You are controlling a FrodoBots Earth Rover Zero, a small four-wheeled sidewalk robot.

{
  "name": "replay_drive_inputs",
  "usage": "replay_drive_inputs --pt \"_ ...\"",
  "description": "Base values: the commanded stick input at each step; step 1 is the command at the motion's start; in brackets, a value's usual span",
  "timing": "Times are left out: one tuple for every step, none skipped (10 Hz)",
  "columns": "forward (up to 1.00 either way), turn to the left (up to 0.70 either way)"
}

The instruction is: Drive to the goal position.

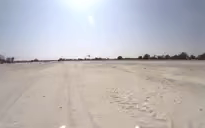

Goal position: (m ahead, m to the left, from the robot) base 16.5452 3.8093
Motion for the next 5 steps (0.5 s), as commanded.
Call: replay_drive_inputs --pt "0.70 0.00" --pt "0.70 0.00" --pt "0.70 0.00" --pt "0.70 0.00" --pt "0.70 0.00"
